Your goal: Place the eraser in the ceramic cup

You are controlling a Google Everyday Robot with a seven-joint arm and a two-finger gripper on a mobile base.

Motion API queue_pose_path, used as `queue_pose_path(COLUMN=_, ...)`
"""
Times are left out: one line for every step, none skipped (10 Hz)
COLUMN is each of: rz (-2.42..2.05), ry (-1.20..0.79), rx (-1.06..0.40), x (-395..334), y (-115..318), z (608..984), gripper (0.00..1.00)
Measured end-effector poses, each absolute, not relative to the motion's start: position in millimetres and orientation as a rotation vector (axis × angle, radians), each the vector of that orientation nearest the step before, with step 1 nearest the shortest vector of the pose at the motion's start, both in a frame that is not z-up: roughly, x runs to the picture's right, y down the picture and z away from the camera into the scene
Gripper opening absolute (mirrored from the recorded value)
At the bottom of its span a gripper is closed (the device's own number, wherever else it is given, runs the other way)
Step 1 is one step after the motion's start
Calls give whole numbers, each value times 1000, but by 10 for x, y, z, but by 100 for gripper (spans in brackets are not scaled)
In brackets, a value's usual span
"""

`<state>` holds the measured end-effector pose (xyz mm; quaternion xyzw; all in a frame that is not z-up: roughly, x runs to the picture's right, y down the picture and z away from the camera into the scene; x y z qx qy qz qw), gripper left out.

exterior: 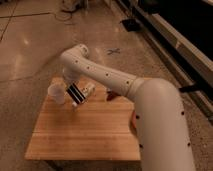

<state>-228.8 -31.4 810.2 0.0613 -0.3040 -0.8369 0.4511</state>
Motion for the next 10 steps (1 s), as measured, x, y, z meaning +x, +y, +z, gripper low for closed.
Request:
queue_pose_path(rz=-2073, ry=-751, rx=196, x=-2408, y=-396, z=8091, gripper=0)
queue_pose_path(rz=-2072, ry=-745, rx=232, x=-2491, y=-473, z=8086, gripper=0)
queue_pose_path(rz=-2072, ry=-735, rx=270, x=-2571, y=-561, z=8079, gripper=0)
queue_pose_path(rz=-2074, ry=-715, rx=316, x=-2650, y=-674, z=8085, gripper=0)
queue_pose_path(rz=-2076, ry=-694, rx=358, x=-2712, y=-786, z=8096, gripper=0)
queue_pose_path(rz=-2074, ry=-683, rx=386, x=-2753, y=-859, z=8103, gripper=0)
queue_pose_path(rz=-2069, ry=-675, rx=416, x=-2809, y=-918, z=8109, gripper=0)
queue_pose_path(rz=-2065, ry=-671, rx=446, x=-2872, y=-961, z=8113, gripper=0)
queue_pose_path(rz=-2054, ry=-672, rx=473, x=-2926, y=-991, z=8117, gripper=0)
queue_pose_path(rz=-2040, ry=-677, rx=499, x=-2998, y=-1006, z=8121, gripper=1)
